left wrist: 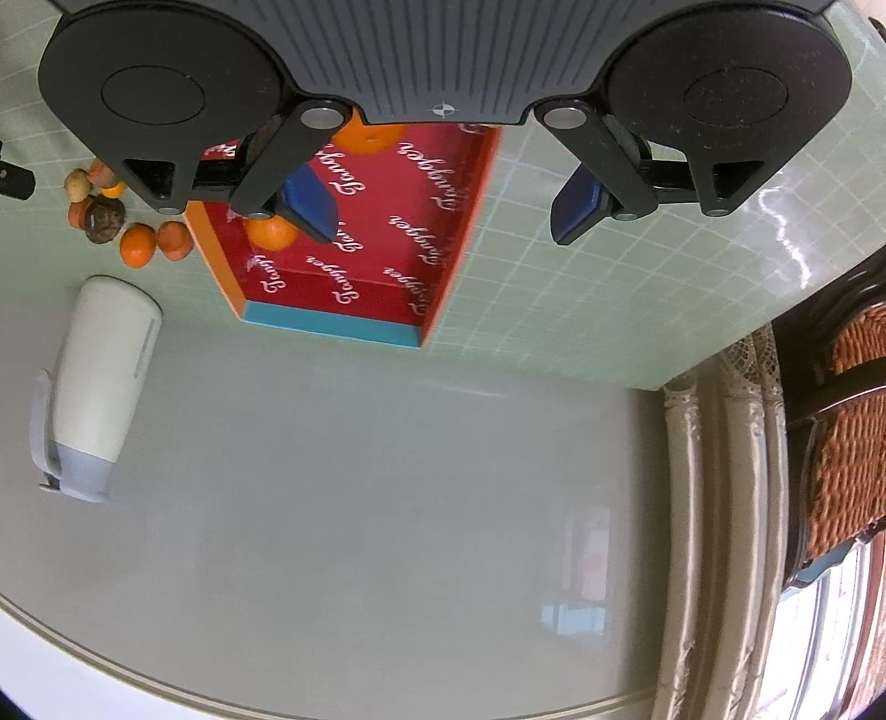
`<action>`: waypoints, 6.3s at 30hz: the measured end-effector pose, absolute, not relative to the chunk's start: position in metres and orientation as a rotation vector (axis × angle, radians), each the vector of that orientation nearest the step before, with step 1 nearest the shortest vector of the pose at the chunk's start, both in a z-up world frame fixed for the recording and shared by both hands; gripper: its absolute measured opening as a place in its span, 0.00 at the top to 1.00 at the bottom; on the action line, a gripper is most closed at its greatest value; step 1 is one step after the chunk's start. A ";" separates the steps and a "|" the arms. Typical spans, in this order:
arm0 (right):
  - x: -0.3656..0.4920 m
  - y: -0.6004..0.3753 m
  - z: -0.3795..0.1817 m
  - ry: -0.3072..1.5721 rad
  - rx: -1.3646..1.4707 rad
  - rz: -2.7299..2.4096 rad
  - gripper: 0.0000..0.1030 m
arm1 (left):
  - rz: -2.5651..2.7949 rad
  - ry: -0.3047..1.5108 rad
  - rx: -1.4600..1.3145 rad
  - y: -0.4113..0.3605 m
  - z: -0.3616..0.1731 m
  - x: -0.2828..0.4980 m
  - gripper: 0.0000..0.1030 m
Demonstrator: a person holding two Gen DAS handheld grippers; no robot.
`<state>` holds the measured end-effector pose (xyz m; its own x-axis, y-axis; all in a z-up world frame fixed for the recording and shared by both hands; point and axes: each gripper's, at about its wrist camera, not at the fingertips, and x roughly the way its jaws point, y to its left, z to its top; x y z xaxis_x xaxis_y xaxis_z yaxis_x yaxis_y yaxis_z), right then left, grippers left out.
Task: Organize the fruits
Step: 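Move the right gripper to the small orange-brown fruit and close on it, then carry the orange-brown fruit with the right gripper into the box and release, then withdraw the open right gripper from the box, then move the left gripper to the tan round fruit and close on it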
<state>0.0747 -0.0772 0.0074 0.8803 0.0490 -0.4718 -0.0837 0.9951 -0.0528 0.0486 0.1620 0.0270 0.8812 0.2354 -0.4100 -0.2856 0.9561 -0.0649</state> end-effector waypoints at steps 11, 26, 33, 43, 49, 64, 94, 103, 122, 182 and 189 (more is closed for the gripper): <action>0.094 -0.050 -0.009 0.540 -0.094 0.129 0.39 | 0.328 0.413 -0.138 0.188 0.021 0.041 0.19; 0.118 -0.030 -0.027 0.596 -0.117 0.147 0.60 | 0.360 0.427 -0.137 0.200 0.016 0.037 0.19; 0.123 -0.027 -0.030 0.618 -0.126 0.148 0.72 | 0.364 0.430 -0.136 0.203 0.016 0.037 0.19; 0.113 -0.022 -0.014 0.583 -0.120 0.175 0.72 | 0.383 0.433 -0.141 0.210 0.014 0.034 0.19; 0.107 -0.017 -0.003 0.550 -0.113 0.195 0.72 | 0.387 0.433 -0.138 0.213 0.015 0.031 0.19; 0.091 0.020 0.017 0.474 -0.108 0.290 0.72 | 0.428 0.443 -0.144 0.232 0.014 0.021 0.19; 0.088 0.100 -0.002 0.496 -0.114 0.448 0.72 | 0.503 0.479 -0.145 0.268 0.008 0.005 0.19; 0.087 0.110 -0.005 0.500 -0.109 0.468 0.72 | 0.500 0.481 -0.138 0.266 0.009 0.005 0.19; 0.089 0.061 0.006 0.460 -0.061 0.368 0.41 | 0.473 0.467 -0.140 0.248 0.012 0.011 0.19; 0.072 -0.286 -0.001 0.325 0.205 -0.357 0.02 | -0.083 0.543 0.045 -0.090 -0.005 0.137 0.35; 0.078 -0.291 -0.004 0.337 0.203 -0.370 0.02 | -0.102 0.591 0.030 -0.100 -0.014 0.154 0.49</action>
